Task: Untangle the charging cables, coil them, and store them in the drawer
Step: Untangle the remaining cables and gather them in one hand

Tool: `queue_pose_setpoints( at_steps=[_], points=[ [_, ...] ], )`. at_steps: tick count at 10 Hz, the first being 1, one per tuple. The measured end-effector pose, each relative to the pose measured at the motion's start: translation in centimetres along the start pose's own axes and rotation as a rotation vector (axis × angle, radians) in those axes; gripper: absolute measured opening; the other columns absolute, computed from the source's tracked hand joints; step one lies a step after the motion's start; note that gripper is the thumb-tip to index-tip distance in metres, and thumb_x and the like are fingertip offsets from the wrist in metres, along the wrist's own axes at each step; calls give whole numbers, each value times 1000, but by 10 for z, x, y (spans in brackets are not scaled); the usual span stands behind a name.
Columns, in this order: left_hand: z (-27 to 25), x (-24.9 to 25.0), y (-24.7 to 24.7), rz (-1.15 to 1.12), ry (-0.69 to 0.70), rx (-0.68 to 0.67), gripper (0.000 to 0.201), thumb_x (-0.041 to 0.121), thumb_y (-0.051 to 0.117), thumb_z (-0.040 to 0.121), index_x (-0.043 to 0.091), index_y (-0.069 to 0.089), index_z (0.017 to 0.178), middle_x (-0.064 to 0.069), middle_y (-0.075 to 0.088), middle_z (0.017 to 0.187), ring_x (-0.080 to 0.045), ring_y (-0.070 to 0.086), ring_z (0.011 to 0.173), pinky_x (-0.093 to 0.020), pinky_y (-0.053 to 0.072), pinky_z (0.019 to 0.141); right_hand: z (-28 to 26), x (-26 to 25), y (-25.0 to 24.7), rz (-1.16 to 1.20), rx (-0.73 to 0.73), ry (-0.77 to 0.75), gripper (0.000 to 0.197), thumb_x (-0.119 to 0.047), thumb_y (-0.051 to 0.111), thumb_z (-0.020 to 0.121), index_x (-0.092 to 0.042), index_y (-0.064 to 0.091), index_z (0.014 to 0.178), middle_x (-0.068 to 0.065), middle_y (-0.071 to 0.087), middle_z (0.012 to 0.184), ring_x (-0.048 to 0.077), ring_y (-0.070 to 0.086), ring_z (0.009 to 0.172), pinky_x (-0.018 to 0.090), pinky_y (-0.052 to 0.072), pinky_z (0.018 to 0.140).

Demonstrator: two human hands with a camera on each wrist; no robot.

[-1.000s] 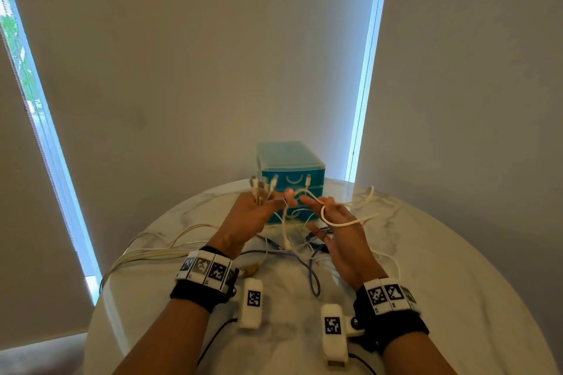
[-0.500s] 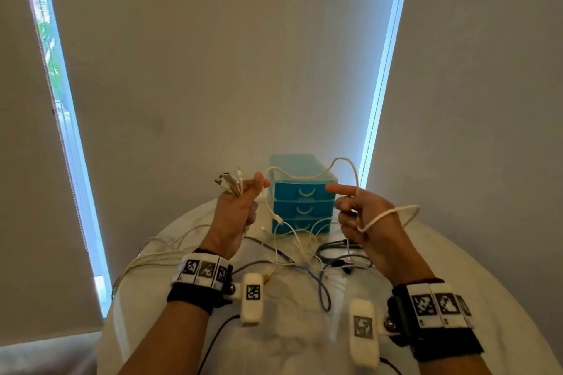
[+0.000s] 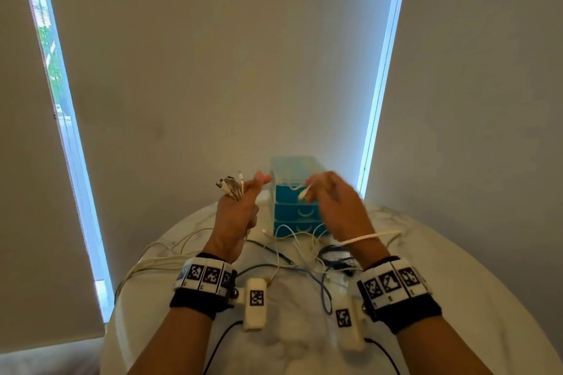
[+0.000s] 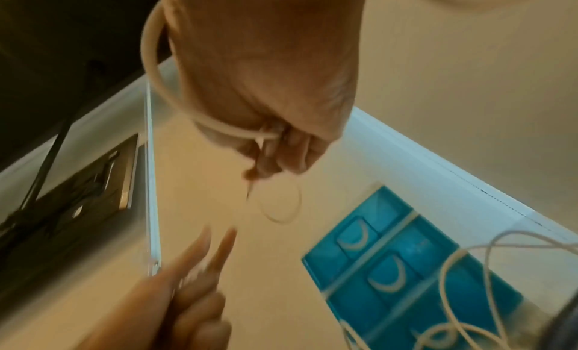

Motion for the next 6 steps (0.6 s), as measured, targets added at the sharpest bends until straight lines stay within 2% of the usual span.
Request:
queue_pose_setpoints(
  at_steps=[1,2,3,4,5,6],
  points=[
    [2,8,-8,-179,41,79,43,56,64,102,15,79,108,6,29,58,-7,23,48,-28,17,47,13,-3,-59,475,598,62,26,-22,45,114,-9,67,111,-8,72,79,8,57,56,25,42,50],
    [1,15,-12,-304,85,115,45,58,60,103,19,71,85,7,29,53,-8,22,43,-31,12,48,28,-10,-81,924,915,107,21,-11,39,108,-11,60,105,-3,62,71,10,43,43,22,30,42],
    [-1,18,-13,-355,143,135,49,60,58,103,20,64,74,7,28,51,-8,20,42,-31,12,45,72,13,-91,1134,676,184,30,-4,34,109,6,59,122,4,68,74,0,62,57,19,46,60],
    [-3,18,-19,-299,171,251,51,62,61,102,23,61,68,6,30,51,-9,20,41,-34,11,47,88,42,-52,1148,-435,210,33,-11,35,114,14,55,107,30,59,91,21,62,96,31,43,85],
    [0,17,-32,-272,181,360,56,63,61,101,26,59,60,5,31,49,-11,22,41,-37,12,49,42,15,61,486,-433,235,33,-26,76,100,-4,67,124,7,60,86,13,53,66,26,43,56],
    [6,8,-42,-162,108,383,54,63,62,101,23,61,65,4,34,47,-13,25,41,-31,18,47,7,9,153,591,-553,503,43,0,72,96,-5,63,138,11,65,91,11,54,64,21,42,51]
  ],
)
Point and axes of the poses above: each hand's wrist, its own z-axis towards the middle knuckle, its own y-axis out of the palm, x = y × z, the point moved 3 cm from there along z, towards the middle knuckle
